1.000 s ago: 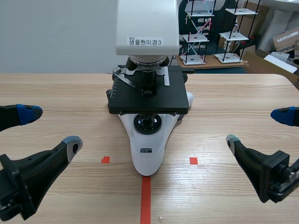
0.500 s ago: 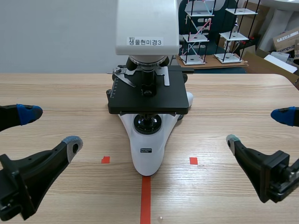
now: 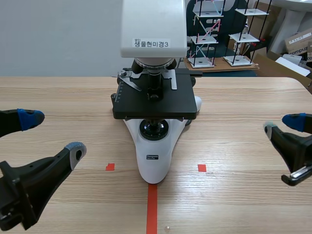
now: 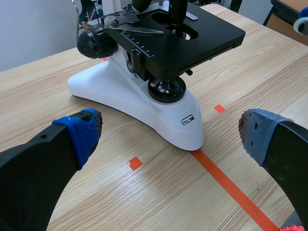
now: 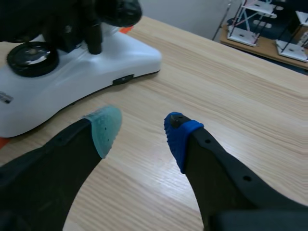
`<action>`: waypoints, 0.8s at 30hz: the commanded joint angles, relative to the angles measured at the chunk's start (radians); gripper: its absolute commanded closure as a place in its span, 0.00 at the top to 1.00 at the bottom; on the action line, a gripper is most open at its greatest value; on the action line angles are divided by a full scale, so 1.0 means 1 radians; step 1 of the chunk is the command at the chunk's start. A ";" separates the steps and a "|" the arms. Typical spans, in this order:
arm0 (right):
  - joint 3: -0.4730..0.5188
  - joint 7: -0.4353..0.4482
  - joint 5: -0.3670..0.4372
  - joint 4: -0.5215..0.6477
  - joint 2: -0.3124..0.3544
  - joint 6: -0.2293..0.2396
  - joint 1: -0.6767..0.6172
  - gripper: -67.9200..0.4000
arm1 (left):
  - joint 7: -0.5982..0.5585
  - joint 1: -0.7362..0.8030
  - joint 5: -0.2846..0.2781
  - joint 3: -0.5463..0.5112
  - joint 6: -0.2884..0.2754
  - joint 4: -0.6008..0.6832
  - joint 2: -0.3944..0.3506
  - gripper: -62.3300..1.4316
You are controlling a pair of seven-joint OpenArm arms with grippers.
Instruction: Point at the fine focus knob
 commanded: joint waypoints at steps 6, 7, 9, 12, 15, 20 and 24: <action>-0.037 0.010 0.010 -0.129 0.011 0.045 0.195 0.11 | -0.014 0.002 -0.009 -0.008 -0.002 0.013 0.002 0.96; -0.052 0.011 0.010 -0.153 0.012 0.045 0.225 0.09 | -0.014 0.002 -0.009 -0.008 -0.002 0.013 0.002 0.96; -0.085 0.010 0.007 -0.201 0.012 0.045 0.283 0.09 | -0.014 0.002 -0.009 -0.008 -0.002 0.013 0.002 0.96; -0.140 0.010 0.006 -0.277 0.012 0.044 0.373 0.07 | -0.014 0.002 -0.009 -0.008 -0.002 0.013 0.002 0.96; -0.197 0.011 0.006 -0.353 0.012 0.044 0.461 0.02 | -0.014 0.002 -0.009 -0.008 -0.002 0.013 0.002 0.96; -0.277 0.041 0.006 -0.461 0.011 0.044 0.587 0.02 | -0.014 0.002 -0.009 -0.008 -0.002 0.013 0.002 0.96; -0.330 0.068 0.007 -0.529 0.011 0.044 0.677 0.02 | -0.014 0.002 -0.009 -0.008 -0.002 0.013 0.002 0.96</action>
